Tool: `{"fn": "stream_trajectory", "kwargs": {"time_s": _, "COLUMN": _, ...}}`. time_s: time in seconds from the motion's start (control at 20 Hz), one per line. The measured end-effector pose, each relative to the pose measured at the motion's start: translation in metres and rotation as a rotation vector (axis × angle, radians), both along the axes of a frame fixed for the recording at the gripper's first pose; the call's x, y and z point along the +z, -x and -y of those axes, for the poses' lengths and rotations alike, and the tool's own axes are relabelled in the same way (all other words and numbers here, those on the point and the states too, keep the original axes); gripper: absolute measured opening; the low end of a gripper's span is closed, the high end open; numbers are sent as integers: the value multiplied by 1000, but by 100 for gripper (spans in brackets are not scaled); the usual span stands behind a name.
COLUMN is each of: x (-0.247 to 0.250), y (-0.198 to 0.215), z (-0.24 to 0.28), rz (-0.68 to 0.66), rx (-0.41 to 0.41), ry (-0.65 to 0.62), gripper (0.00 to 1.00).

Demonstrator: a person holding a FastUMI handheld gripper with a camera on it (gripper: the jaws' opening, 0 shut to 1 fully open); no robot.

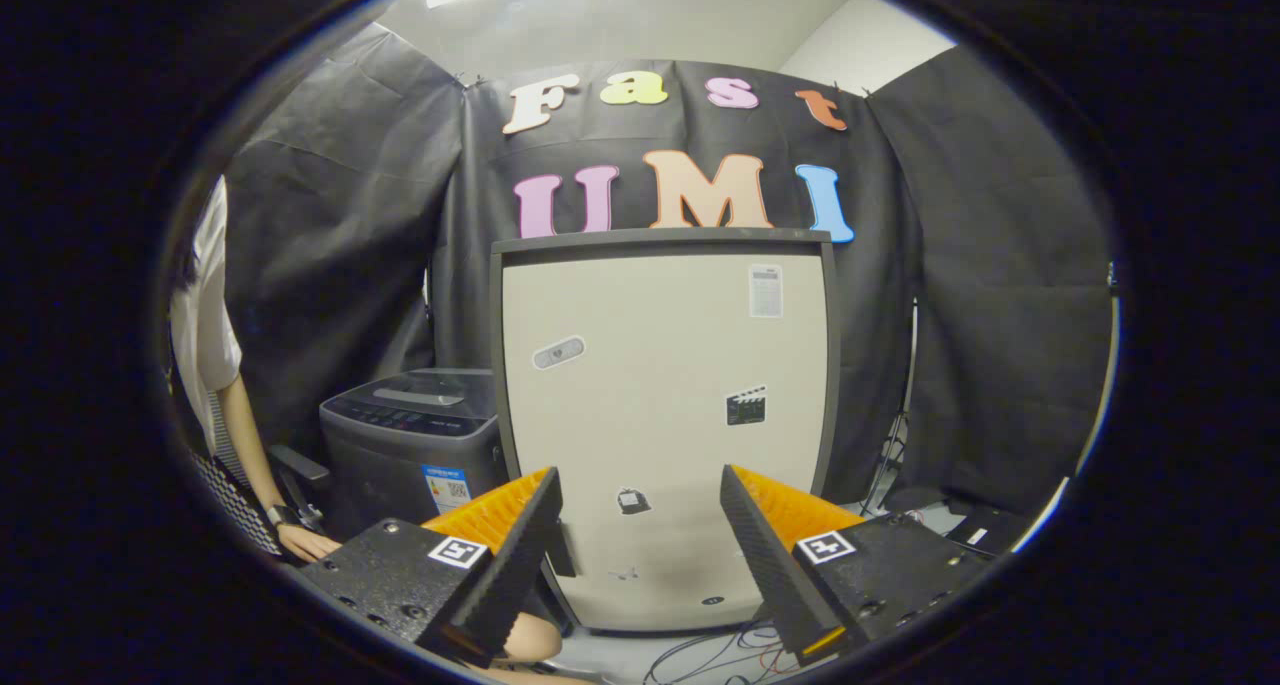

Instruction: Put the clothes into the washing machine and then close the washing machine lid.

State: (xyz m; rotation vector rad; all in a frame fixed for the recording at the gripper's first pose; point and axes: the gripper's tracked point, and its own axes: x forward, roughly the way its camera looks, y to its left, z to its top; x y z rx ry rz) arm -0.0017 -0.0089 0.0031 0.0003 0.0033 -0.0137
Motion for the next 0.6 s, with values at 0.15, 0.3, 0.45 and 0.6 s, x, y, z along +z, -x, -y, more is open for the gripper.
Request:
{"fn": "stream_trajectory", "kwargs": {"time_s": 0.15, "x": 0, "y": -1, "z": 0, "rz": 1, "rx": 0, "ry": 0, "gripper": 97}}
{"fn": "stream_trajectory", "kwargs": {"time_s": 0.3, "x": 0, "y": -1, "z": 0, "rz": 0, "rx": 0, "ry": 0, "gripper": 97}}
{"fn": "stream_trajectory", "kwargs": {"time_s": 0.45, "x": 0, "y": -1, "z": -2, "rz": 1, "rx": 10, "ry": 2, "gripper": 97}}
{"fn": "stream_trajectory", "kwargs": {"time_s": 0.6, "x": -1, "y": 0, "z": -2, "rz": 1, "rx": 10, "ry": 0, "gripper": 97}}
